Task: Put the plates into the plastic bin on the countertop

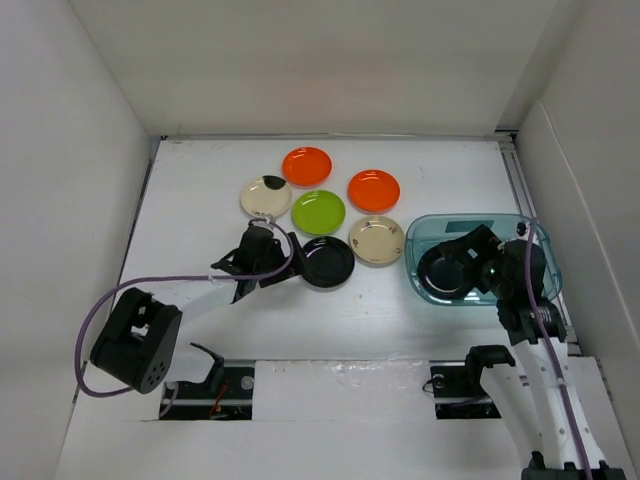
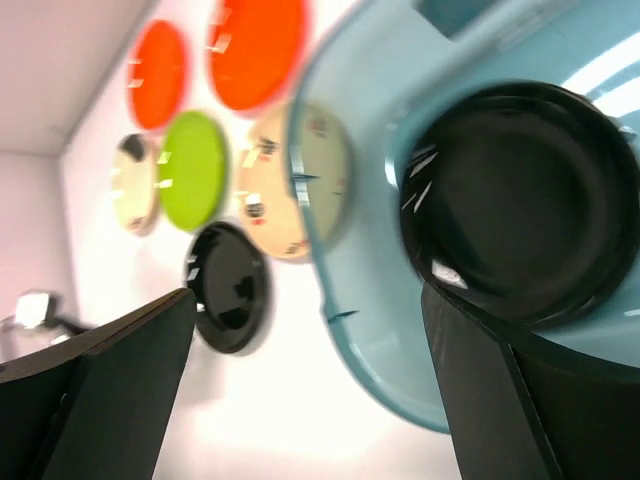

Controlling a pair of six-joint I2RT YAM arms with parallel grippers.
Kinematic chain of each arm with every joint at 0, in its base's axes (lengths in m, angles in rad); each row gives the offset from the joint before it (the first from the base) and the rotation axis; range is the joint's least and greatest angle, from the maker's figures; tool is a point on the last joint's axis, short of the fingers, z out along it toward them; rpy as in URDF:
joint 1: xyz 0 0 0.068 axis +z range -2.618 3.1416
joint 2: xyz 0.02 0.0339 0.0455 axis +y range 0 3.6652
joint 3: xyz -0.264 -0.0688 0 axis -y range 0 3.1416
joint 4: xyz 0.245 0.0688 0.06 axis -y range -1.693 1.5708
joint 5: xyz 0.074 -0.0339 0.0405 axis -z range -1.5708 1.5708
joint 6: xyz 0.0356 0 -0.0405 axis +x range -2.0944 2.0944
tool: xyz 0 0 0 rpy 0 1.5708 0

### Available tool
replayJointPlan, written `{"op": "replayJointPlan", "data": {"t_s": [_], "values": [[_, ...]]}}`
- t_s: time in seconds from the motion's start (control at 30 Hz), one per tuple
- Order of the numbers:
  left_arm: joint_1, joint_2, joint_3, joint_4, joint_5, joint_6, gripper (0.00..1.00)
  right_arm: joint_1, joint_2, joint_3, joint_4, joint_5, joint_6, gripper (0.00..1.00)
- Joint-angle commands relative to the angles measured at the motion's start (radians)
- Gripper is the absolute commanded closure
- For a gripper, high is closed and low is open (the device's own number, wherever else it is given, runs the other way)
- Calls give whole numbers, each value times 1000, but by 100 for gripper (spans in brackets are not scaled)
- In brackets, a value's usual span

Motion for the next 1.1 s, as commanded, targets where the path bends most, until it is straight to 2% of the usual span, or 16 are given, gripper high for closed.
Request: {"op": "replayJointPlan", "data": {"t_s": [0.0,0.2,0.23,0.33,0.37,0.47,0.5,0.53,0.57,0.67,0.73,0.83,0.97,1.07], "values": [[-9,50,30,42,2,8,4,-5,-48,79,-8,-77,-51,0],[-9,158,30,99,-17,-39,26,-5,-82,139,-38,-138,-83,0],[-9,170,30,108,-17,-50,33,-5,-91,151,-49,-138,-92,0],[-9,216,30,127,-17,-63,46,-5,-104,160,-58,-147,-92,3],[-9,225,30,127,-17,-75,56,-5,-113,160,-58,-147,-101,3],[-9,250,30,127,-27,-84,72,-5,-113,160,-48,-167,-102,6],[-9,250,30,127,-27,-84,86,-5,-113,160,-48,-181,-102,7],[-9,250,30,127,-27,-84,90,-5,-113,160,-38,-190,-102,7],[-9,250,39,113,-44,-84,99,-5,-113,160,-38,-190,-102,8],[-9,189,39,50,-84,-84,100,-5,-113,160,-29,-212,-102,9],[-9,91,39,-14,-110,-84,100,-5,-104,151,-2,-236,-126,9],[-9,-21,53,-85,-129,-66,100,-5,-104,85,110,-374,-157,9],[-9,-224,106,-157,-31,-7,100,-5,-60,-13,267,-560,-169,11],[-9,-272,169,-188,72,26,100,5,-12,-65,382,-672,-148,12]]}}
